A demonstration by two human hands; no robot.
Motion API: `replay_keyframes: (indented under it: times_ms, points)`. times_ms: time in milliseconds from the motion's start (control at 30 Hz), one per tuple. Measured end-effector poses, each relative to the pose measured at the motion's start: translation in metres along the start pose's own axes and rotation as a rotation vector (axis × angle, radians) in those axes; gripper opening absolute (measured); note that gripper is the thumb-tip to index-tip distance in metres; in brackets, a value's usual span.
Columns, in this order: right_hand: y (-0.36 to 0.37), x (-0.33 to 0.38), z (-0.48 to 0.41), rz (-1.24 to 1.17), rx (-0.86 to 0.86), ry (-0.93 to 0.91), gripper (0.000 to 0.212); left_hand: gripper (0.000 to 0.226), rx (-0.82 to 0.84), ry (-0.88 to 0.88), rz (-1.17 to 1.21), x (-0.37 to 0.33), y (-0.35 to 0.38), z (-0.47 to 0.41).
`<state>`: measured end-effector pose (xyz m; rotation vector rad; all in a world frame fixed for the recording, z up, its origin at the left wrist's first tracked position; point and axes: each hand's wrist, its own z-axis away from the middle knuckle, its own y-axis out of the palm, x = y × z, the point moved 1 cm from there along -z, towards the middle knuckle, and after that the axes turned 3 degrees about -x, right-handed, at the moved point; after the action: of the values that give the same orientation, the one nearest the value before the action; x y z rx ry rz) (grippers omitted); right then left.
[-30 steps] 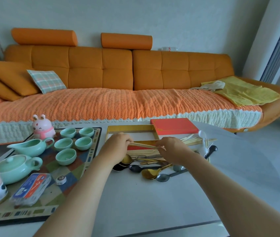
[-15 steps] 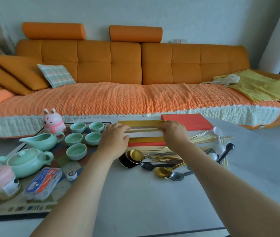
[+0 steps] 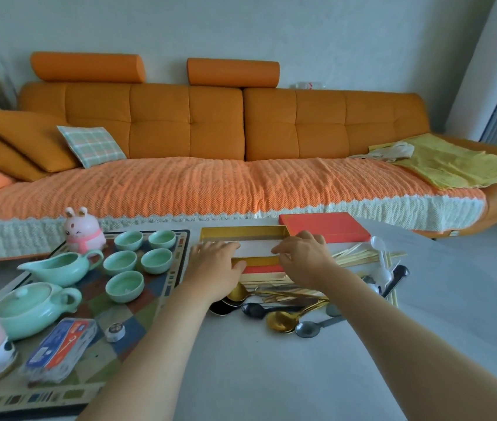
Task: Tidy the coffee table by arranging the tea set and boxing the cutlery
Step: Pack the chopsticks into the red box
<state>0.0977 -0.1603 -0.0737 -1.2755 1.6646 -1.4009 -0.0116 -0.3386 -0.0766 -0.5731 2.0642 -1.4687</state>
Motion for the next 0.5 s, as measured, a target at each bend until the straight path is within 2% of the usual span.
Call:
replay_keyframes:
  times_ms: [100,200,267,367,500]
  points:
    - [-0.01,-0.007,0.009,-0.065,-0.068,0.022,0.044,0.041,-0.107,0.065,0.052,-0.018,-0.001,-0.003]
    - [-0.019,-0.023,0.018,-0.186,-0.127,0.141,0.053,0.027,-0.173,0.152,0.171,-0.04,-0.001,-0.002]
    - [-0.019,-0.038,0.025,-0.222,-0.095,0.222,0.056,0.023,-0.159,0.175,0.24,-0.053,0.002,0.0]
    - [-0.013,-0.058,0.035,-0.12,0.025,0.284,0.053,0.023,-0.086,0.204,0.26,-0.071,0.012,0.001]
    - [-0.005,-0.07,0.038,0.021,0.108,0.215,0.054,0.028,-0.021,0.259,0.195,-0.086,0.026,0.0]
